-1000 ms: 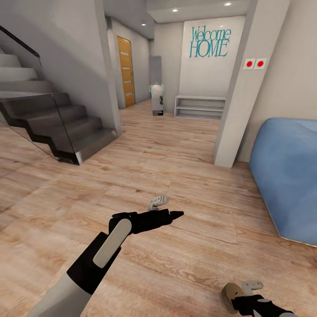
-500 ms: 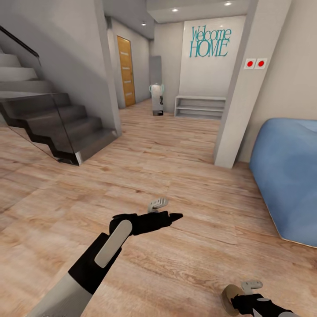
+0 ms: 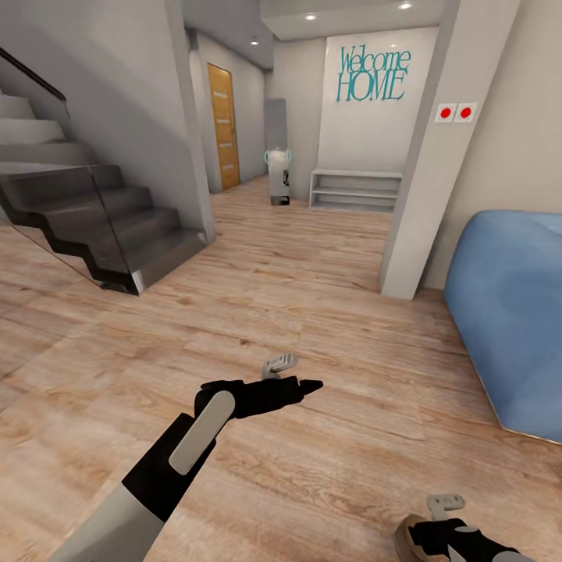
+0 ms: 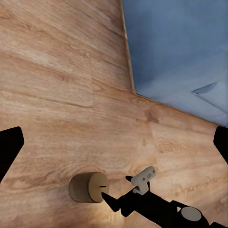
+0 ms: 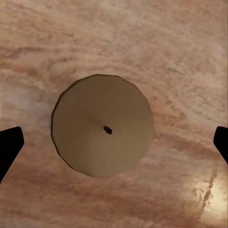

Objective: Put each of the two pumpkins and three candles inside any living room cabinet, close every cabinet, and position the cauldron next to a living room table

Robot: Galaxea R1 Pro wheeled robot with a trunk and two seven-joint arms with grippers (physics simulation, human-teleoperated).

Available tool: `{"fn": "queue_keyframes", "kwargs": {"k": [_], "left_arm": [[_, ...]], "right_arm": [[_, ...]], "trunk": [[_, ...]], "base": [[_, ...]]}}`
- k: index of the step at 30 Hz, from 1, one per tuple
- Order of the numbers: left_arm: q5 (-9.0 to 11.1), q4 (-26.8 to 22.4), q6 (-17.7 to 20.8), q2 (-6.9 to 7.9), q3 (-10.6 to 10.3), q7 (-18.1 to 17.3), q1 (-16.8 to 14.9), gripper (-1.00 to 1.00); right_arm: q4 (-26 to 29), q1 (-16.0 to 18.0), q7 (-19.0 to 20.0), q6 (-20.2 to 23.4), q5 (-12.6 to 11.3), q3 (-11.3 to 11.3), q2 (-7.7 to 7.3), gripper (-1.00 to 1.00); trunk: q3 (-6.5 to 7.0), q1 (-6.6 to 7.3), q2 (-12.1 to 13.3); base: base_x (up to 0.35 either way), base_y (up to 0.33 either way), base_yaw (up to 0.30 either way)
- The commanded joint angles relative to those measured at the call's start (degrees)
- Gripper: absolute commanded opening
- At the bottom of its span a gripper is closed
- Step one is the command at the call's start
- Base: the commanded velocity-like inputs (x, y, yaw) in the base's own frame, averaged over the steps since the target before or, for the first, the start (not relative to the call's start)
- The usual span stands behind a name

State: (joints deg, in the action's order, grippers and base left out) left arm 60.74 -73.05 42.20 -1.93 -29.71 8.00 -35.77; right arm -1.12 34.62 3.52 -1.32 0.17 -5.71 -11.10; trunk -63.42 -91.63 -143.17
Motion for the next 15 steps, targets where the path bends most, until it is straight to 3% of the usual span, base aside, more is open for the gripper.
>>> {"fn": "queue_keyframes", "kwargs": {"k": [1,8,15], "left_arm": [[-0.04,0.0,0.0,-0.12,0.0,0.0,0.0,1.0],[-0.17,0.01,-0.01,-0.67,0.0,0.0,0.0,1.0],[-0.12,1.71,-1.09,-0.78,-0.07,0.0,0.0,1.0]], "right_arm": [[0.02,0.03,0.0,0.0,-0.02,0.0,0.01,1.0],[0.14,0.09,0.0,-0.03,-0.08,0.0,0.06,1.0],[0.48,0.1,0.0,-0.08,-0.03,0.0,0.11,1.0]], "trunk": [[0.0,0.0,0.0],[0.0,0.0,0.0],[0.0,0.0,0.0]], "base": [[0.001,0.0,0.0],[0.009,0.0,0.0],[0.213,0.0,0.0]]}}
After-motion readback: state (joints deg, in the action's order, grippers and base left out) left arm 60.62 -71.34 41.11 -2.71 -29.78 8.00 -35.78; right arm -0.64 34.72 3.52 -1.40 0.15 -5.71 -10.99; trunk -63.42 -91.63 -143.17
